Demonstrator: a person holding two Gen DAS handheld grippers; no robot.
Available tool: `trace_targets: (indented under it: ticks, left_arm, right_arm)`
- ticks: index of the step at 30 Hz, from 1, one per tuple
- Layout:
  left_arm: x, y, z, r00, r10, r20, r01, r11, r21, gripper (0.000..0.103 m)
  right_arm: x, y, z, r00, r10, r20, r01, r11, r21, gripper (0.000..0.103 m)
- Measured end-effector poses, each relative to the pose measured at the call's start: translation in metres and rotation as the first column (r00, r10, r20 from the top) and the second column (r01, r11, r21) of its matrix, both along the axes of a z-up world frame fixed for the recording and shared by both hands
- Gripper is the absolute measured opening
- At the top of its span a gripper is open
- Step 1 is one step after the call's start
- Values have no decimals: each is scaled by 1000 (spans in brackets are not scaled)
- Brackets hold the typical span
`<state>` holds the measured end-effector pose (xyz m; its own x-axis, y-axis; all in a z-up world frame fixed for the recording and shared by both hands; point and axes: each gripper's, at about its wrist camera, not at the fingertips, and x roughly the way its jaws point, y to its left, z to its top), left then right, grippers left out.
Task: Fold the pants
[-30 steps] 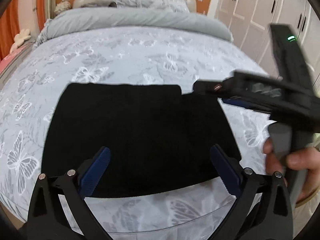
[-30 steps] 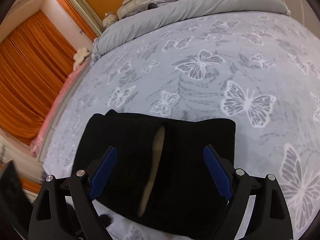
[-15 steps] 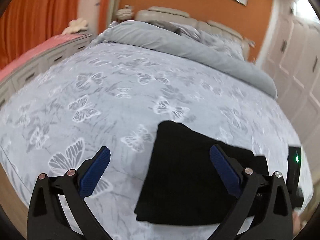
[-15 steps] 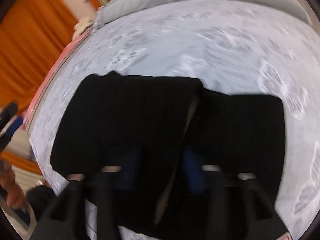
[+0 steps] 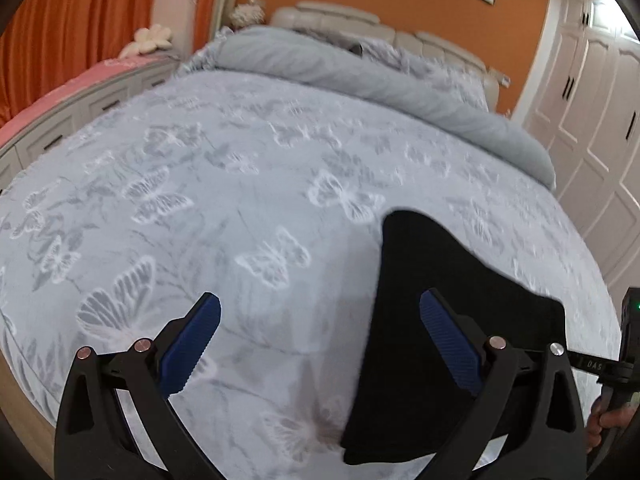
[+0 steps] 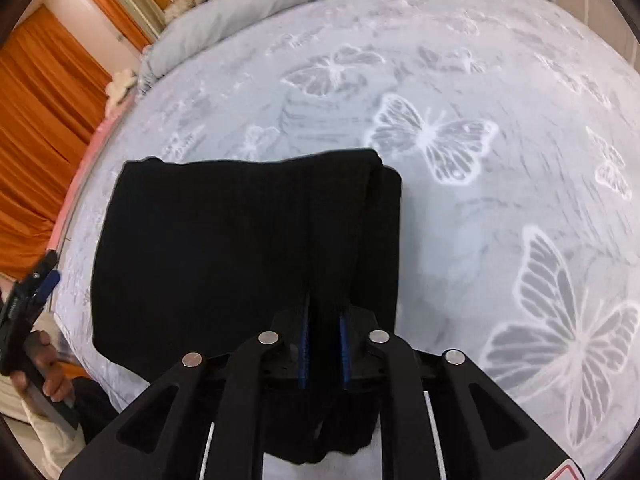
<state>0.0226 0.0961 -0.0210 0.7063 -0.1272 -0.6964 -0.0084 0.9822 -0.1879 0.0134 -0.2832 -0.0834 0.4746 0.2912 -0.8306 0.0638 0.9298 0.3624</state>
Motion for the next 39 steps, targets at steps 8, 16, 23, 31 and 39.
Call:
trace_targets:
  ticks: [8, 16, 23, 31, 39]
  left_arm:
    - [3, -31, -15, 997, -55, -58, 54, 998, -20, 98]
    - [8, -51, -31, 989, -82, -122, 86, 996, 36, 98]
    - [8, -45, -33, 989, -54, -138, 62, 997, 50, 98]
    - [13, -35, -33, 989, -28, -145, 31, 999, 21, 98]
    - [16, -8, -19, 991, 78, -109, -77, 997, 12, 98]
  right_arm:
    - [-13, -6, 13, 1000, 16, 0, -16, 993, 114, 43]
    - [-14, 22, -1, 997, 71, -44, -69, 997, 36, 35]
    - [-28, 6, 31, 996, 57, 66, -55, 998, -34, 16]
    - [-30, 8, 57, 983, -86, 160, 120, 970, -213, 41]
    - [51, 146, 75, 945, 275, 175, -260, 960, -103, 8]
